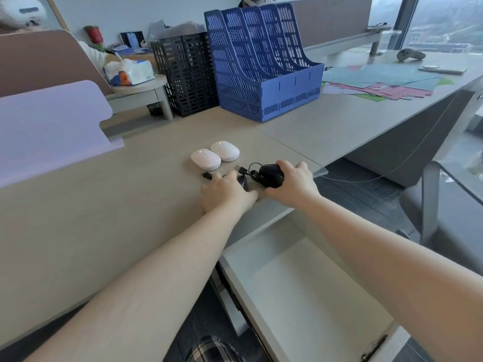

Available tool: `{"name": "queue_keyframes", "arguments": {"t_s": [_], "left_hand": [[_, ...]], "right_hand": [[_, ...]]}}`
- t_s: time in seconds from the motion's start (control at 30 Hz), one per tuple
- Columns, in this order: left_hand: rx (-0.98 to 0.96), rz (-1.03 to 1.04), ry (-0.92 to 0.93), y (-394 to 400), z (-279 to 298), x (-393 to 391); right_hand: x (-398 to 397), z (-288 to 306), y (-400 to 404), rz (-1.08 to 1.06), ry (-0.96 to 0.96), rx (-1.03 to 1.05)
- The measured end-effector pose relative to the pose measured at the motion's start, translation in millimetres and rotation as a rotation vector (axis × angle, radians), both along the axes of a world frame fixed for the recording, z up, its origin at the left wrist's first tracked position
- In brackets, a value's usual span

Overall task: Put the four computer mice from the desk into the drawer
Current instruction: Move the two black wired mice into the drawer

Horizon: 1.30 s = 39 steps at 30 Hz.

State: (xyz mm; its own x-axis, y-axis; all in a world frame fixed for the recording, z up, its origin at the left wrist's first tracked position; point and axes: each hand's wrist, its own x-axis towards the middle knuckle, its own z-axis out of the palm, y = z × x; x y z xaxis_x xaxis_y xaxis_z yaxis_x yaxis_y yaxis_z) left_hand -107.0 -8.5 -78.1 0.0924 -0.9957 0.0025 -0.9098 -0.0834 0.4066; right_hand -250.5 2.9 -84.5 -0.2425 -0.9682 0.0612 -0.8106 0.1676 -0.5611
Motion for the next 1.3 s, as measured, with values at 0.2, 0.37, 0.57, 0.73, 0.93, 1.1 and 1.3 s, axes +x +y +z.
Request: {"name": "queue_keyframes", "arguments": {"t_s": [0.2,0.37,0.57,0.73,0.93,1.1,1.3], "left_hand": [[-0.03,-0.044,0.104,54,10,-33],[-0.016,-0.045,0.191,103,0,-54],[0.131,-0.026,0.19,138,-43,-70],[0.243,0.02,0.139,128,-74,-73],[0.309,0.014,0.081,114,-110,-77],[0.395,0.09,0.075,106,-144,-69],[0.35,0.182,0.088,91,-171,-60]], "right_hand": [[-21,-9,41,-0.064,-0.187,-0.05],[-40,-24,72,-0.081,-0.201,0.019],[-52,-61,97,-0.103,-0.195,0.194],[-51,-92,96,-0.096,-0.163,0.296],[-50,-125,81,-0.079,-0.121,0.367],[-45,-151,80,-0.066,-0.059,0.411],[-43,-172,77,-0.099,-0.057,0.379]]}}
